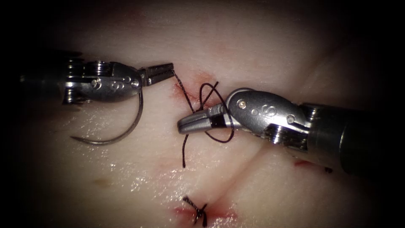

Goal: Wound Closure

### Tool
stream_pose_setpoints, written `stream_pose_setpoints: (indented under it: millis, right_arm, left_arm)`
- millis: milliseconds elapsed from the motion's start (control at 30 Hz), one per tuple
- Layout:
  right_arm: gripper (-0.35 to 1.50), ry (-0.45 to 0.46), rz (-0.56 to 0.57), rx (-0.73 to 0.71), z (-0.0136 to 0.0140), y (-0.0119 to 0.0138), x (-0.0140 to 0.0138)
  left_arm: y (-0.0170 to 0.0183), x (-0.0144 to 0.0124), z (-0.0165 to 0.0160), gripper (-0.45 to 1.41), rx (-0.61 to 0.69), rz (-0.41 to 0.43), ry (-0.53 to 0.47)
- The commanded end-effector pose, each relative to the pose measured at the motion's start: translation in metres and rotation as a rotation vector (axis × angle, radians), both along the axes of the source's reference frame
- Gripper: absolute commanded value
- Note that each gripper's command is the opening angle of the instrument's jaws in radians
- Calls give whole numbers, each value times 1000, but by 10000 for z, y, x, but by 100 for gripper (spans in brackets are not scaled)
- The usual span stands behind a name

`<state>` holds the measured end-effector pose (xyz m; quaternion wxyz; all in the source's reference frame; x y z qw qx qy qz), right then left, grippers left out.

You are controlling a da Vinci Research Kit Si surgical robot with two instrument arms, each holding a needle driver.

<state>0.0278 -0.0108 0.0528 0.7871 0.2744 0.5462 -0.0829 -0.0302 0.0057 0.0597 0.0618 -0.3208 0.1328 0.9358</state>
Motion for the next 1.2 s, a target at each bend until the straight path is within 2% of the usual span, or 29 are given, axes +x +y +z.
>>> stream_pose_setpoints:
  millis: [33,133,167,200,233,300,600,633,767,800,867,1200]
  right_arm:
    - [-35,-15,-33,-20,5,2,10]
    - [-30,-53,-82,-68,8,0,13]
    - [-3,-76,-126,-115,12,-1,18]
    - [0,-81,-136,-121,13,-2,19]
    - [15,-92,-165,-139,16,-6,24]
    - [27,-112,-216,-164,20,-12,31]
    - [37,-164,-312,-194,32,-22,40]
    - [46,-174,-328,-197,36,-24,39]
    - [56,-182,-342,-203,39,-28,38]
    - [66,-186,-347,-205,39,-31,38]
    - [73,-191,-355,-206,39,-33,39]
    - [76,-202,-361,-218,47,-41,41]
  left_arm:
    - [3,-5,4,-45,0,1,-3]
    - [3,-3,3,-45,2,1,-2]
    - [4,-2,1,-45,3,3,-3]
    - [4,-1,1,-45,4,3,-3]
    - [3,-1,0,-45,5,4,-4]
    - [2,1,-1,-45,5,5,-5]
    - [1,8,-2,-45,7,11,2]
    - [0,10,-2,-45,7,14,1]
    - [2,14,-1,-45,4,19,7]
    - [2,15,0,-45,4,20,7]
    - [3,16,0,-45,4,21,6]
    - [3,17,1,-45,7,16,4]
